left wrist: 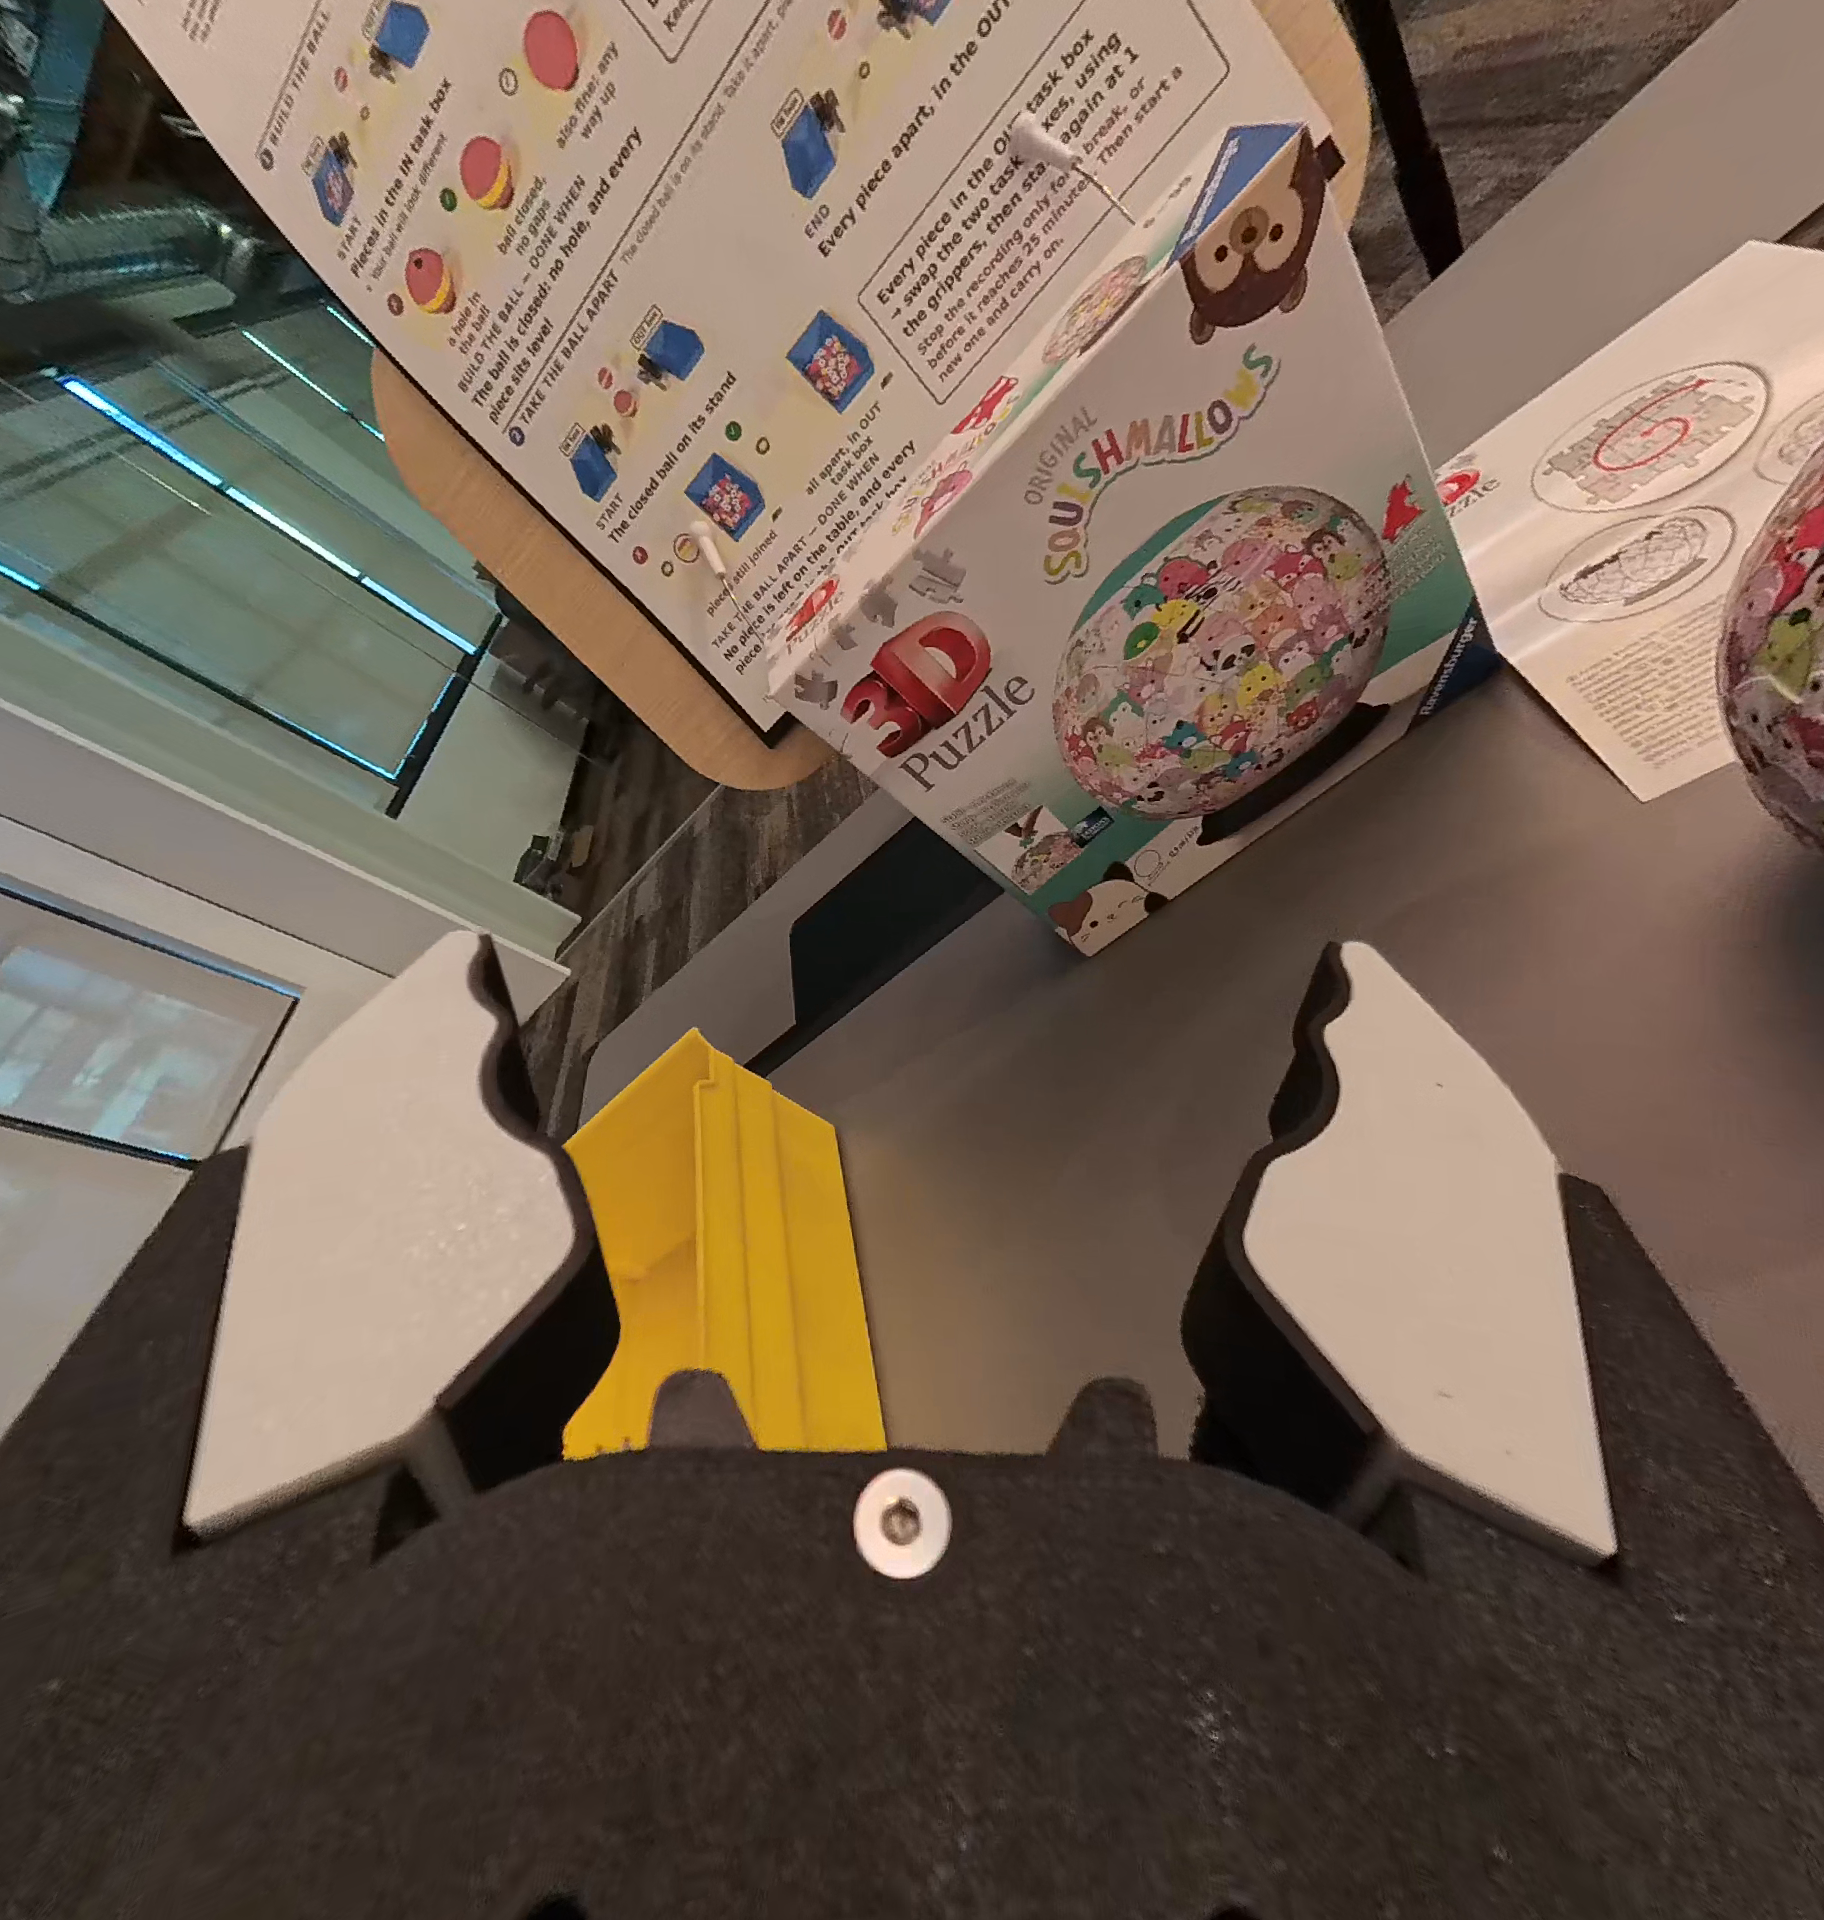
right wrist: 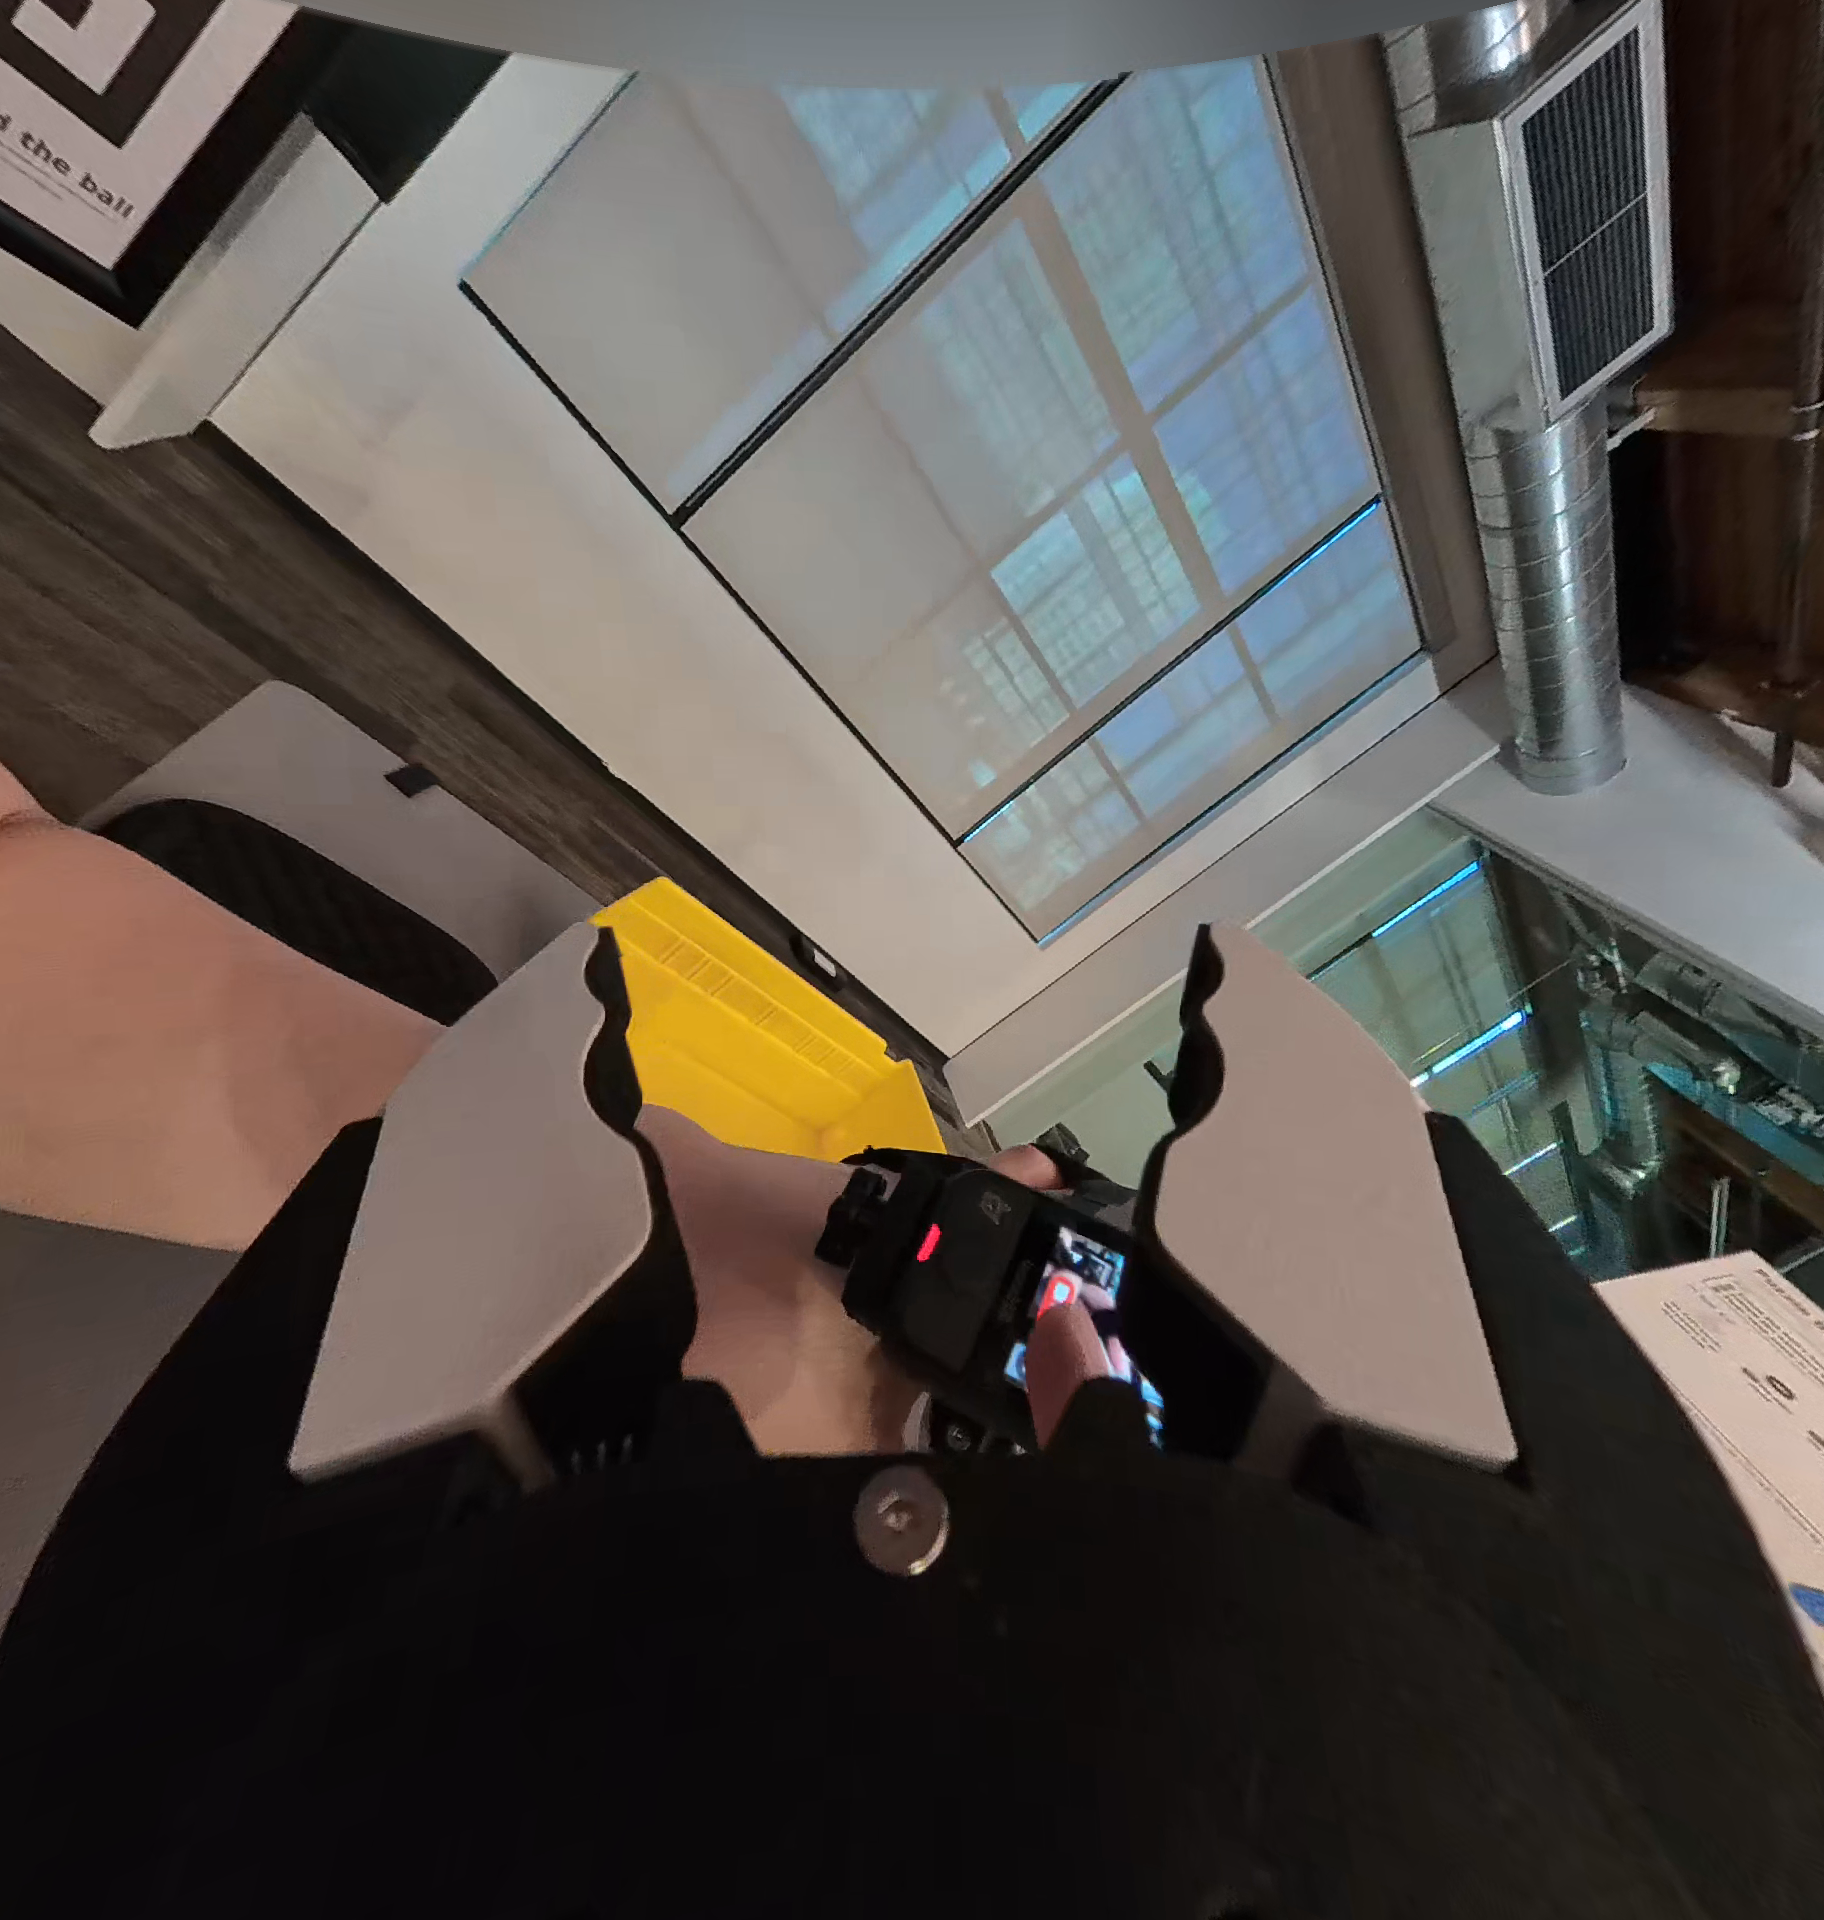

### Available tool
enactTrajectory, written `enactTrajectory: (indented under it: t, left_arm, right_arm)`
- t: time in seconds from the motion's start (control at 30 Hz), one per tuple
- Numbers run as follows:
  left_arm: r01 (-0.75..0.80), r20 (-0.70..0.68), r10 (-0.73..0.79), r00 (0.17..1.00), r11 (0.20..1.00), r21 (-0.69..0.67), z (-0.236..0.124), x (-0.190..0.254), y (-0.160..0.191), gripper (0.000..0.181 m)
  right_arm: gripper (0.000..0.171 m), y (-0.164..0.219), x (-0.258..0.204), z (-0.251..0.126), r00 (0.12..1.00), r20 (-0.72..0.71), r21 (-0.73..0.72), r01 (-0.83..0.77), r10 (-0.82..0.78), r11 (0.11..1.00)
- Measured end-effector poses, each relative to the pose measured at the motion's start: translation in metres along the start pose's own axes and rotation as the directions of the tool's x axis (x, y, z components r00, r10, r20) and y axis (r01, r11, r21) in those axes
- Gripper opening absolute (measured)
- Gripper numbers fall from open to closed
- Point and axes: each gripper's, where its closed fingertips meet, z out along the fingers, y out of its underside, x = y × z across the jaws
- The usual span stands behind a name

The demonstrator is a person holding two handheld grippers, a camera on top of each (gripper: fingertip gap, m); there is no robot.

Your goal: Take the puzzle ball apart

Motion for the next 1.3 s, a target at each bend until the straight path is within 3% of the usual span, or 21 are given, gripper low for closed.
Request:
enactTrajectory:
  t: [0.23,0.4,0.6,0.77,0.87,0.93,0.97,1.03,1.1,1.13,1.2,1.3]
  left_arm:
    - [-0.004,-0.007,0.004,1.000,1.000,-0.010,0.000,0.003,0.002,0.137]
    - [0.007,-0.013,-0.007,1.000,1.000,-0.010,0.000,0.001,0.003,0.137]
    - [0.030,-0.013,-0.030,0.999,0.999,-0.011,-0.001,-0.005,0.004,0.136]
    - [0.080,-0.027,-0.080,0.996,0.997,0.006,-0.002,-0.016,0.005,0.134]
    - [0.225,0.016,-0.227,0.974,0.973,0.057,-0.008,-0.053,0.005,0.132]
    - [0.334,0.059,-0.352,0.934,0.919,0.208,-0.030,-0.089,-0.010,0.125]
    - [0.384,0.013,-0.408,0.913,0.870,0.310,-0.047,-0.098,-0.025,0.120]
    - [0.505,-0.249,-0.443,0.861,0.700,0.505,-0.092,-0.094,-0.067,0.119]
    - [0.612,-0.519,-0.327,0.790,0.474,0.633,-0.155,-0.079,-0.108,0.129]
    - [0.635,-0.591,-0.242,0.770,0.380,0.672,-0.187,-0.070,-0.121,0.132]
    - [0.616,-0.630,-0.057,0.774,0.297,0.730,-0.237,-0.042,-0.136,0.133]
    - [0.553,-0.583,0.137,0.801,0.205,0.808,-0.288,0.001,-0.145,0.137]
  right_arm:
    - [0.104,0.015,-0.004,0.008,1.000,0.013,-0.039,-0.017,0.017,0.999]
    - [0.103,-0.014,-0.001,-0.001,1.000,-0.010,0.034,0.024,-0.024,0.999]
    - [0.103,-0.014,0.017,-0.010,0.998,-0.060,0.027,0.006,-0.005,1.000]
    - [0.102,-0.004,0.059,-0.033,0.983,-0.182,0.001,-0.036,0.035,0.999]
    - [0.099,0.026,0.118,-0.067,0.911,-0.365,-0.042,-0.222,0.192,0.974]
    - [0.096,0.068,0.159,-0.102,0.787,-0.556,-0.120,-0.393,0.267,0.912]
    - [0.096,0.094,0.172,-0.121,0.733,-0.639,-0.204,-0.453,0.233,0.868]
    - [0.095,0.140,0.187,-0.162,0.666,-0.745,-0.425,-0.508,0.029,0.749]
    - [0.096,0.168,0.188,-0.189,0.658,-0.733,-0.604,-0.515,-0.170,0.608]
    - [0.096,0.177,0.185,-0.194,0.671,-0.702,-0.668,-0.508,-0.237,0.544]
    - [0.096,0.189,0.173,-0.187,0.713,-0.632,-0.754,-0.476,-0.303,0.452]
    - [0.096,0.202,0.150,-0.164,0.782,-0.517,-0.847,-0.407,-0.348,0.343]
